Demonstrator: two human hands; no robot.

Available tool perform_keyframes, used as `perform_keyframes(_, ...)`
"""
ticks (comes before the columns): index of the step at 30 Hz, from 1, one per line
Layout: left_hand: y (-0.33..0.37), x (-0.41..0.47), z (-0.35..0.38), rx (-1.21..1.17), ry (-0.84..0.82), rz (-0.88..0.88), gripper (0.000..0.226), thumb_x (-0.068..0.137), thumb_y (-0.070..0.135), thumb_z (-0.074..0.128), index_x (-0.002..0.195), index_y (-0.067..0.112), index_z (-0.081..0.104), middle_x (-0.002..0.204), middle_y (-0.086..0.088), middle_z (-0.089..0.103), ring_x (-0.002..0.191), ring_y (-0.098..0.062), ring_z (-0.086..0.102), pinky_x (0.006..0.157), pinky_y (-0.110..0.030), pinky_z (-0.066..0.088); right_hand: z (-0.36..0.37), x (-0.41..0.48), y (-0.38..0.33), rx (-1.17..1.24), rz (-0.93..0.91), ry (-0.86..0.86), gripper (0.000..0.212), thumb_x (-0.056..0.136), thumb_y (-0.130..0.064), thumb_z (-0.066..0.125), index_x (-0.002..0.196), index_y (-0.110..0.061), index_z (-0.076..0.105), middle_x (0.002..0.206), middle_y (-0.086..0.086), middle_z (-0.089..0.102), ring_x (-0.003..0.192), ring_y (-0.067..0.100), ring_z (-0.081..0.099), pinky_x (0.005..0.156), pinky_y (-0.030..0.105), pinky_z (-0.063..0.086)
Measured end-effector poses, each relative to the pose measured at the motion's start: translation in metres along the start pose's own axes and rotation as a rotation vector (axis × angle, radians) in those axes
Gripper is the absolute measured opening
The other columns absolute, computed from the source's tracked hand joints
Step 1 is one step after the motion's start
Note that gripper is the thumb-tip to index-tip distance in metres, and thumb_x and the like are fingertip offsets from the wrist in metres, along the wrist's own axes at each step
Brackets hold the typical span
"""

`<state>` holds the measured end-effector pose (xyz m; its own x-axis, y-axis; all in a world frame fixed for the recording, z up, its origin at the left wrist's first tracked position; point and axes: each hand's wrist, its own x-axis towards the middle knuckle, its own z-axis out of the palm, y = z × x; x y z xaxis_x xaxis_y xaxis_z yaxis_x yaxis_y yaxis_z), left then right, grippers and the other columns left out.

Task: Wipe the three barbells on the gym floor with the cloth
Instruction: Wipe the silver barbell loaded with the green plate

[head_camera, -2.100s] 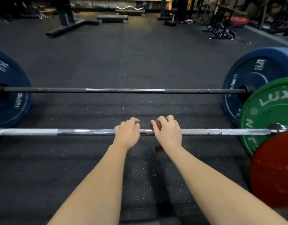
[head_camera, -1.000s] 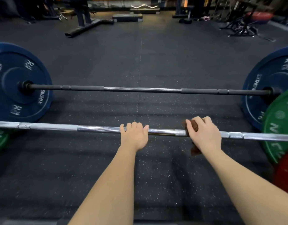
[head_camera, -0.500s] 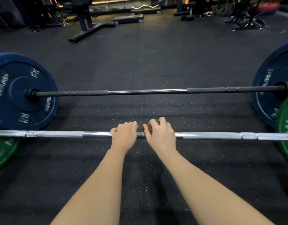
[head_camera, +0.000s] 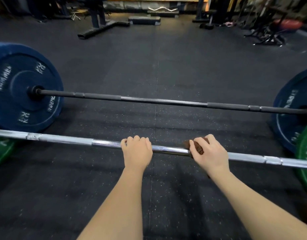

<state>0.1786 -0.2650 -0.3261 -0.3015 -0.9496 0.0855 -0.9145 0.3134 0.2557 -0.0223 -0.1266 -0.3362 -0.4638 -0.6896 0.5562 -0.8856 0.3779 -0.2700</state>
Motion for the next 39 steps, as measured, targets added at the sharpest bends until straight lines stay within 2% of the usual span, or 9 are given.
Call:
perform_keyframes(4, -0.005, 0.002, -0.006, 0.033, -0.066, 0.064, 0.040, 0.094, 0.023, 0.005, 0.089, 0.024, 0.045, 0.088, 0.005, 0.044, 0.086, -0.022, 0.037, 0.109, -0.044, 0.032, 0.015, 0.001, -0.037, -0.065, 0.172, 0.022, 0.029, 0.096, -0.041, 0.059, 0.081, -0.020, 0.072, 0.082, 0.006, 0.053, 0.062, 0.027, 0.050, 0.050, 0.032, 0.048)
perform_keyframes(10, -0.008, 0.008, -0.016, 0.058, -0.181, 0.166, 0.040, 0.108, 0.025, 0.018, 0.105, 0.024, 0.058, 0.090, 0.006, 0.048, 0.101, -0.024, 0.048, 0.113, -0.048, 0.028, 0.033, 0.005, -0.092, -0.058, 0.051, -0.030, 0.024, 0.092, -0.037, 0.066, 0.076, -0.019, 0.068, 0.078, 0.006, 0.052, 0.056, 0.027, 0.050, 0.048, 0.025, 0.033)
perform_keyframes(14, -0.006, 0.005, -0.016, 0.010, -0.150, 0.143, 0.039, 0.109, 0.030, 0.019, 0.091, 0.024, 0.053, 0.087, 0.007, 0.051, 0.104, -0.024, 0.054, 0.113, -0.046, 0.028, 0.026, 0.008, -0.088, -0.024, 0.002, -0.107, 0.023, 0.093, -0.039, 0.066, 0.081, -0.020, 0.068, 0.079, 0.004, 0.053, 0.056, 0.027, 0.053, 0.048, 0.026, 0.037)
perform_keyframes(20, -0.003, 0.004, -0.015, -0.012, -0.159, 0.116, 0.036, 0.109, 0.029, 0.021, 0.091, 0.022, 0.052, 0.092, 0.004, 0.053, 0.107, -0.025, 0.052, 0.114, -0.045, 0.025, -0.010, 0.031, -0.036, 0.030, 0.159, -0.405, 0.033, 0.099, -0.061, 0.044, 0.105, -0.040, 0.068, 0.094, -0.007, 0.057, 0.091, 0.029, 0.064, 0.081, 0.037, 0.049)
perform_keyframes(26, -0.002, 0.005, -0.013, 0.023, -0.176, 0.087, 0.033, 0.106, 0.023, 0.021, 0.096, 0.023, 0.053, 0.092, 0.004, 0.048, 0.109, -0.027, 0.050, 0.116, -0.048, 0.023, 0.009, 0.010, -0.033, 0.010, 0.055, -0.085, 0.034, 0.097, -0.049, 0.050, 0.087, -0.026, 0.073, 0.079, -0.002, 0.055, 0.056, 0.028, 0.055, 0.053, 0.030, 0.046)
perform_keyframes(30, -0.002, 0.005, -0.013, 0.020, -0.186, 0.108, 0.028, 0.105, 0.020, 0.023, 0.095, 0.024, 0.049, 0.089, 0.007, 0.047, 0.106, -0.025, 0.051, 0.115, -0.046, 0.023, 0.025, 0.007, -0.061, 0.076, 0.010, 0.006, 0.028, 0.095, -0.045, 0.058, 0.084, -0.024, 0.072, 0.080, 0.000, 0.055, 0.055, 0.027, 0.056, 0.048, 0.028, 0.043)
perform_keyframes(35, -0.003, 0.011, -0.018, -0.458, -0.147, -0.046, 0.023, 0.109, 0.029, 0.035, 0.127, 0.034, 0.049, 0.087, 0.011, 0.068, 0.094, -0.006, 0.058, 0.119, -0.039, 0.018, 0.035, 0.016, -0.107, 0.089, -0.010, -0.199, 0.033, 0.096, -0.053, 0.055, 0.089, -0.024, 0.069, 0.084, 0.000, 0.055, 0.063, 0.026, 0.059, 0.049, 0.030, 0.044)
perform_keyframes(37, 0.005, 0.009, -0.025, -0.620, -0.103, -0.093, 0.031, 0.110, 0.030, 0.033, 0.137, 0.037, 0.046, 0.090, 0.012, 0.069, 0.086, 0.002, 0.057, 0.116, -0.040, 0.027, 0.028, 0.025, -0.119, 0.165, 0.046, -0.323, 0.043, 0.097, -0.063, 0.043, 0.100, -0.026, 0.065, 0.093, -0.001, 0.057, 0.075, 0.025, 0.062, 0.059, 0.035, 0.052)
perform_keyframes(39, 0.013, 0.004, -0.033, -0.765, -0.038, -0.100, 0.033, 0.110, 0.035, 0.030, 0.138, 0.041, 0.047, 0.106, 0.013, 0.069, 0.096, -0.007, 0.062, 0.107, -0.043, 0.041, 0.024, 0.036, -0.124, 0.271, 0.112, -0.475, 0.047, 0.102, -0.062, 0.035, 0.122, -0.027, 0.058, 0.114, 0.000, 0.059, 0.097, 0.024, 0.062, 0.077, 0.040, 0.054)
